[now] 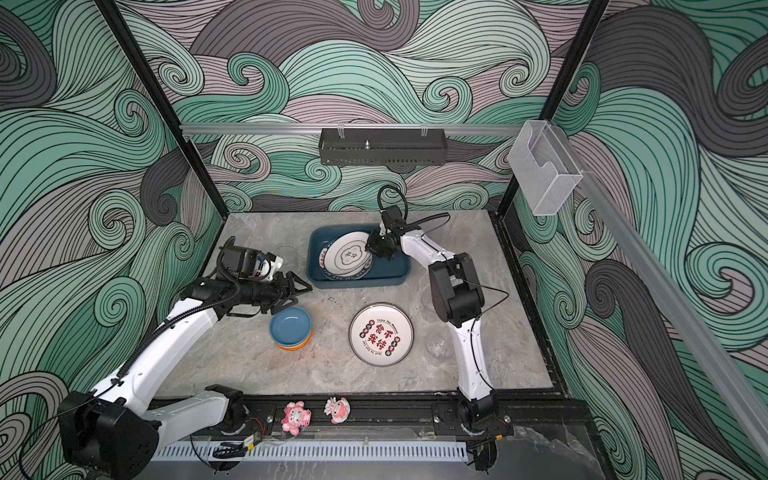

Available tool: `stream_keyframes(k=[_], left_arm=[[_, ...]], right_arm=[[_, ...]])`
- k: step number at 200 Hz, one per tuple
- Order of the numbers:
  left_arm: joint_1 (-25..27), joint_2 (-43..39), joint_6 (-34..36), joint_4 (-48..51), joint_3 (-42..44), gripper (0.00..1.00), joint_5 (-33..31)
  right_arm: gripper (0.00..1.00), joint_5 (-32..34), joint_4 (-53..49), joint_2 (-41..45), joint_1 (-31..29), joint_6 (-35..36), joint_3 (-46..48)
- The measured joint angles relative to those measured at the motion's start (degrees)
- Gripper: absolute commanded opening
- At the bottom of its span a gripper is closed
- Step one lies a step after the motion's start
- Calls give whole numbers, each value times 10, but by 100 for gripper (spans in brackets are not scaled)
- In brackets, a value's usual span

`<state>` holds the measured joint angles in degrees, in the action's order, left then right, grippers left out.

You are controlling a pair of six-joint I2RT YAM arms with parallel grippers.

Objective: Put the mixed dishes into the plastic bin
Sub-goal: 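Lower the cloud-print plates into the bin with the right gripper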

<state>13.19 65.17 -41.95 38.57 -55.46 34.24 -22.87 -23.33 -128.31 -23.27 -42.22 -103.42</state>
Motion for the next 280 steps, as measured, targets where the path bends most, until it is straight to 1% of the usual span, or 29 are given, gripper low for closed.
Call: stream_keyframes(k=[60, 81, 96, 138, 280], left_arm=[[-1, 0, 0, 2, 3, 71, 3], [-3, 0, 0, 2, 4, 71, 6], [-4, 0, 1, 3, 5, 71, 7], [-6, 0, 2, 4, 5, 71, 9], [-12, 4, 4, 4, 14, 70, 25]], right_arm=[[2, 0, 4, -4, -2, 1, 0], [6, 0, 4, -4, -2, 2, 0], [12, 0, 4, -5, -2, 2, 0], [16, 7, 3, -12, -3, 8, 0], [18, 38, -16, -17, -3, 29, 0]])
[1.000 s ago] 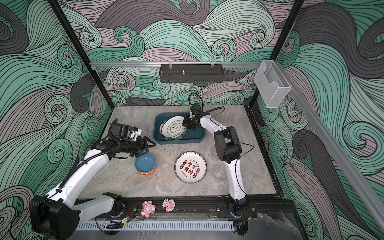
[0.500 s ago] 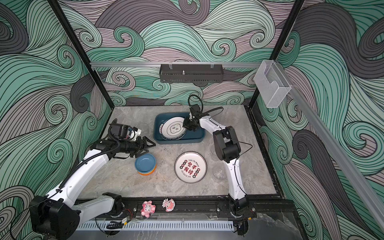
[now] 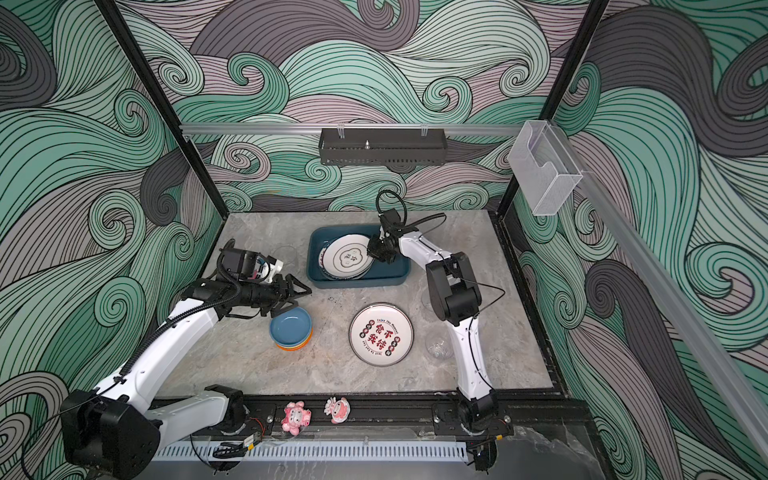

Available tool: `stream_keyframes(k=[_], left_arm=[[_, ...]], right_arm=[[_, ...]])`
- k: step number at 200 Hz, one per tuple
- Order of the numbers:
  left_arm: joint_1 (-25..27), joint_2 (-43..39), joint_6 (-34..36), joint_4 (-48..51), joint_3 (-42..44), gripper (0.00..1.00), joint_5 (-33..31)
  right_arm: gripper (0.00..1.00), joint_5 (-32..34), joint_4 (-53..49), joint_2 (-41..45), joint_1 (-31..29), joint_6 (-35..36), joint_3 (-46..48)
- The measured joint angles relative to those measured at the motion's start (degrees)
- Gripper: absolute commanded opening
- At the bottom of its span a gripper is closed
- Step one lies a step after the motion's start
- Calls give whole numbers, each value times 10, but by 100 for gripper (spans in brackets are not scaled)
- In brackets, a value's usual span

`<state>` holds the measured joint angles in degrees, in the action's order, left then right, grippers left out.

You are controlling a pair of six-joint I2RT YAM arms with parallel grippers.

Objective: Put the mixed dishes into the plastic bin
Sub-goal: 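Lower the cloud-print plates into the bin with the right gripper, then open the right gripper and move both grippers toward the red-print plate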

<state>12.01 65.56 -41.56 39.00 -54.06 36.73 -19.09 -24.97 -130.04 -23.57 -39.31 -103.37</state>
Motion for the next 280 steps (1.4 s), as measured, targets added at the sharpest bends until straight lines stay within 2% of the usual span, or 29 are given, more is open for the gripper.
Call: stream_keyframes(k=[117, 168, 280], left_arm=[[-4, 3, 0, 0, 6, 69, 10], [-6, 8, 0, -2, 7, 69, 13], [-6, 15, 0, -9, 7, 69, 26]], right_arm=[[21, 7, -2, 0, 0, 3, 0], [26, 9, -2, 0, -1, 6, 0], [22, 46, -47, 7, -3, 31, -1]])
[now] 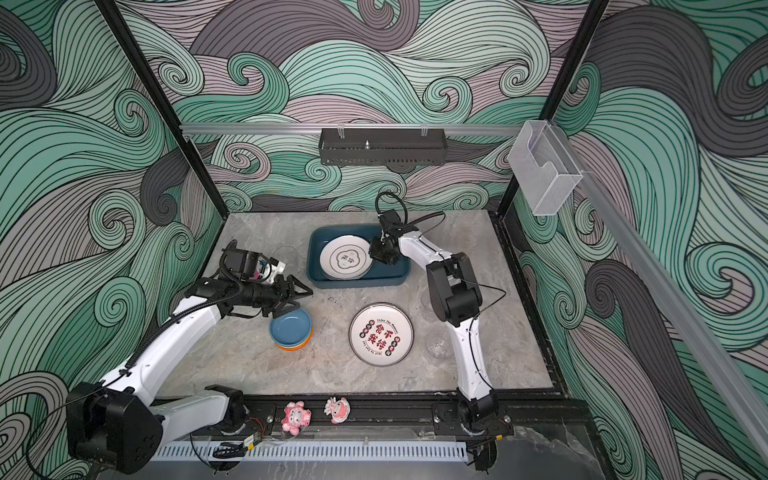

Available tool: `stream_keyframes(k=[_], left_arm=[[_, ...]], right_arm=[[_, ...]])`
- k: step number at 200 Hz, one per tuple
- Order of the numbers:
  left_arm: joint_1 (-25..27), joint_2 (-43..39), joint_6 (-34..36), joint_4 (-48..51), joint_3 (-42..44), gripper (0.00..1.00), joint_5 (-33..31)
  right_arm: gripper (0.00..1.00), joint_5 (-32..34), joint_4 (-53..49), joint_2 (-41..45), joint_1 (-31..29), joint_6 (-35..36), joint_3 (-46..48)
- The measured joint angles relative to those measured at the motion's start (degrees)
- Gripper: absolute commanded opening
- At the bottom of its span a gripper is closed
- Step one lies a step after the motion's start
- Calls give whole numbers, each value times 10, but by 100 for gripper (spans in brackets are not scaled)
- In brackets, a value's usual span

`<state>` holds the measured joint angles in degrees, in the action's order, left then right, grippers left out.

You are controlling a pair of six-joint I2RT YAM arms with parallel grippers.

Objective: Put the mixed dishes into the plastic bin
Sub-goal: 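Open the right gripper and move both grippers toward the red-print plate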

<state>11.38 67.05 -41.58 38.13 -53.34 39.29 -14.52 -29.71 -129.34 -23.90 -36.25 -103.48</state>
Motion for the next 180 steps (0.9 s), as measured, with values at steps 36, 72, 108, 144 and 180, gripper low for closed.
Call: stream_keyframes(k=[36, 72, 108, 144, 180], left_arm=[[0, 0, 0, -3, 5, 69, 1], [0, 0, 0, -4, 11, 69, 2], [0, 0, 0, -5, 11, 69, 2], [0, 0, 8, 4, 9, 67, 0], [0, 14, 29, 35, -18, 62, -2]], right_arm=[[22, 11, -14, 0, -2, 8, -7], [23, 19, -19, 4, -3, 16, -6], [25, 31, -28, 52, -3, 28, 22], [25, 37, -36, 140, -3, 38, 63], [26, 33, -41, 240, -3, 50, 134]])
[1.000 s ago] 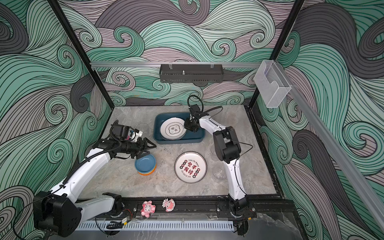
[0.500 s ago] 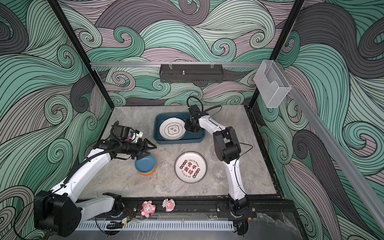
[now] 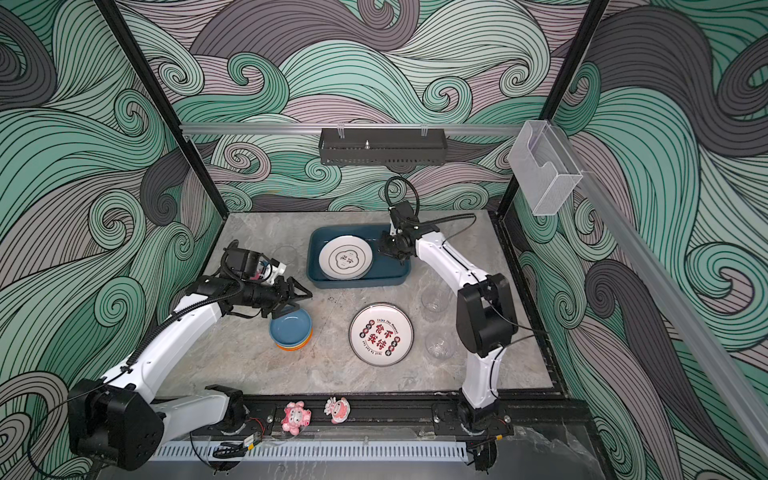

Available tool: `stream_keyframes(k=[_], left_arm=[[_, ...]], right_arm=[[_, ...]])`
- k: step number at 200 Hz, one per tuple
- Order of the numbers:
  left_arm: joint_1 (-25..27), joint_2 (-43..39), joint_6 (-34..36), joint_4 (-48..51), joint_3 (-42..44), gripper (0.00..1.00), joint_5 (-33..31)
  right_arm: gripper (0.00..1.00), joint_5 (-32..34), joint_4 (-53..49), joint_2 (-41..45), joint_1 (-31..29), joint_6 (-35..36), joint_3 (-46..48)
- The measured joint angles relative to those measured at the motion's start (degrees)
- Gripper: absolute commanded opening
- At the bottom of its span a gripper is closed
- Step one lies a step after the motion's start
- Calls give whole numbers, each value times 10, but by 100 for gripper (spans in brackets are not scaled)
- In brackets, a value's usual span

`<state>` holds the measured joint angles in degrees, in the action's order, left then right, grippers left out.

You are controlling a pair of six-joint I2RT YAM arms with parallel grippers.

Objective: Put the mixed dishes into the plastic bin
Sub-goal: 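Open the right gripper and move both grippers toward the red-print plate, then grip the red-print plate rims from opposite sides with both grippers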

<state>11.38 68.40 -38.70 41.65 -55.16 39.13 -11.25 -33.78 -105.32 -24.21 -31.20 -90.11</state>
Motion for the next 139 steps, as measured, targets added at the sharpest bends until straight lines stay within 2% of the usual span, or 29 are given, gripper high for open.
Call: stream_keyframes(k=[53, 102, 139], left_arm=[[24, 20, 23, 34, -47, 55, -5], [97, 61, 25, 44, -72, 52, -33], [155, 102, 23, 47, -97, 51, -67]], right_arm=[[28, -37, -28, 134, 1, 27, 120], [30, -65, -67, 248, 9, 53, 217], [35, -76, -92, 309, 14, 66, 273]])
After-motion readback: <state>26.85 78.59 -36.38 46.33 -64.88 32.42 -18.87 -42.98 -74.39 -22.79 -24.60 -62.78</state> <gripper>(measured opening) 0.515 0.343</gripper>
